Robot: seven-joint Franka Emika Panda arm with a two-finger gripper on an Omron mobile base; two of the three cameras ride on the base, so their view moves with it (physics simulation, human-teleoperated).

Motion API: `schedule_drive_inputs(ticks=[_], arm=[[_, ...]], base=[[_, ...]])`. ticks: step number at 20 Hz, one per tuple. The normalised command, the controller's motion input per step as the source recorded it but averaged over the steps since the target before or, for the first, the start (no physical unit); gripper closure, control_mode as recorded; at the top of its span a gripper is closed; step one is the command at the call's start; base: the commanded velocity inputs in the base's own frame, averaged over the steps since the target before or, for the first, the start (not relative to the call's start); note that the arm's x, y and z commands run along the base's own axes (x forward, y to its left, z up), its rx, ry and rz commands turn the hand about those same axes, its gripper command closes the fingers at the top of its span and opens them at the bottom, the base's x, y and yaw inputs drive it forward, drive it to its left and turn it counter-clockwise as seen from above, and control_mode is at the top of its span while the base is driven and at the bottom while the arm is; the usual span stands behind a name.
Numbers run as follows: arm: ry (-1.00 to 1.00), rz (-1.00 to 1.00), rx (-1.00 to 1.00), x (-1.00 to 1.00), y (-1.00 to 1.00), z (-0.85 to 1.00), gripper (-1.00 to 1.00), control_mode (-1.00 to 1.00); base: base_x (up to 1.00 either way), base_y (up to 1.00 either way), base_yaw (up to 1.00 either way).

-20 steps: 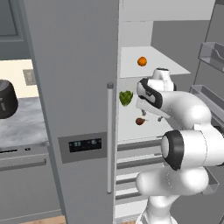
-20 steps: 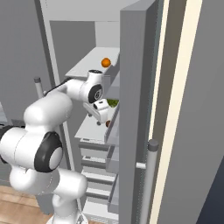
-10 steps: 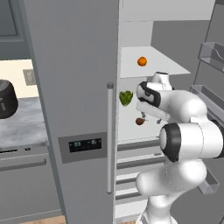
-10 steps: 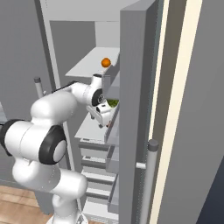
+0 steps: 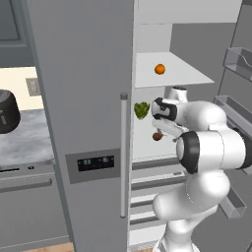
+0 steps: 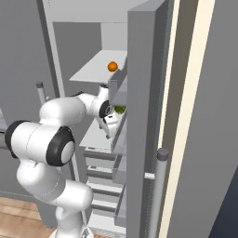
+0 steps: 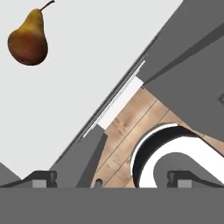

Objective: Pick up the pear and tangerine from the fridge and place one fruit on each plate on the dining counter.

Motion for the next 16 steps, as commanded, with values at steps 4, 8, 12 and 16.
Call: schedule_drive_inputs(ticks=[4,8,12,16], arm=[[-0.05,0.00,0.00,0.33,-0.03,-0.23,-1.00,-1.00],[-0.05,0.00,0.00,0.31,-0.05,-0.15,-1.00,-1.00],[-0.02,0.00,0.00,0.27,-0.06,-0.11,-1.00,-1.00],[0.00,0.00,0.00,0.25,-0.08,-0.06,-1.00,-1.00]], base=[[0.00,0.00,0.00],[0.00,0.00,0.00],[0.00,0.00,0.00],[0.00,0.00,0.00]])
